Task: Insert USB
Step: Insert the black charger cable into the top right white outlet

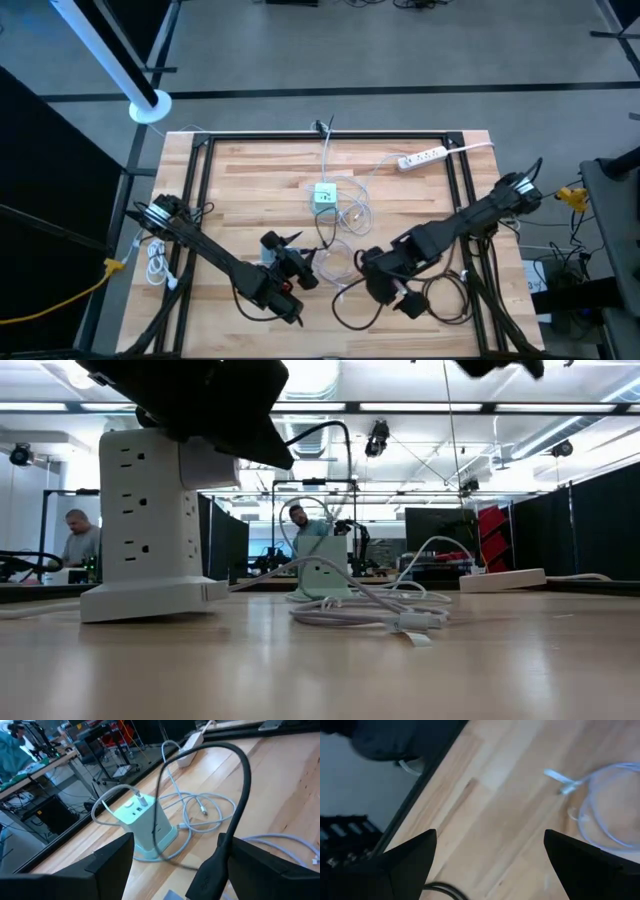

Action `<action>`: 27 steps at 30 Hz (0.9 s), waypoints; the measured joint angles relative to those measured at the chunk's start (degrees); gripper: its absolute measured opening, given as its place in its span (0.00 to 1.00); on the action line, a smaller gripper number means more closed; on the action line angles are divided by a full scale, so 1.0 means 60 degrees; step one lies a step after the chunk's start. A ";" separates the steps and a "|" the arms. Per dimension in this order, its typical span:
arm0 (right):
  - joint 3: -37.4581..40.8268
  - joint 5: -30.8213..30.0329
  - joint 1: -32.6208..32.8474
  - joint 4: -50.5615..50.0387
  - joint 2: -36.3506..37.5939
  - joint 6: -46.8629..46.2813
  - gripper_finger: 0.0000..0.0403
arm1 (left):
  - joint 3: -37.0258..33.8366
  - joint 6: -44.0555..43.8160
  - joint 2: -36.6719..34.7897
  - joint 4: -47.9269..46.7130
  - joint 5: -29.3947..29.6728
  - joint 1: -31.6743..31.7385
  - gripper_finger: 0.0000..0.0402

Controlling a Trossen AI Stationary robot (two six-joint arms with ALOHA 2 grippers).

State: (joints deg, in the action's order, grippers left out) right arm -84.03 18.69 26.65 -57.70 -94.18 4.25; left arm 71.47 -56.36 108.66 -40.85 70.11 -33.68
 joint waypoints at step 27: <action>0.0004 -0.1659 0.1436 -0.0077 0.0603 -0.1395 0.88 | 0.0850 0.0298 -0.0119 -0.3140 -0.3377 -0.0133 0.68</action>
State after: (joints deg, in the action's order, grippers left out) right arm -84.01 8.73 35.27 -58.16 -90.56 -4.12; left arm 76.57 -54.58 107.95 -59.70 49.85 -34.48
